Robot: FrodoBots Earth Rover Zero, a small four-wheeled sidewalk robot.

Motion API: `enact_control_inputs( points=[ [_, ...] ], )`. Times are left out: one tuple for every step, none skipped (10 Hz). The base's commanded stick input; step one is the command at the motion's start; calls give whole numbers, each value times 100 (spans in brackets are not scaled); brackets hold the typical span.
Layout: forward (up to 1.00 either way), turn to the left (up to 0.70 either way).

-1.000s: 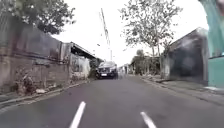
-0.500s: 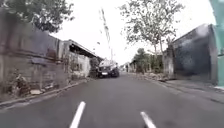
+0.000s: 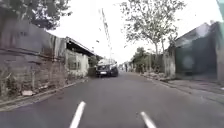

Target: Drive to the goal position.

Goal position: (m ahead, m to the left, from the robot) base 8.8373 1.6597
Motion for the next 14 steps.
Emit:
enact_control_inputs(
  points=[
    [70,-30],
    [70,-15],
    [70,-1],
    [70,0],
    [70,0],
    [70,0],
    [70,0],
    [70,0],
    [70,-15],
    [70,-32],
    [70,-35],
    [70,-35],
    [70,-33],
    [70,-30]
  ],
)
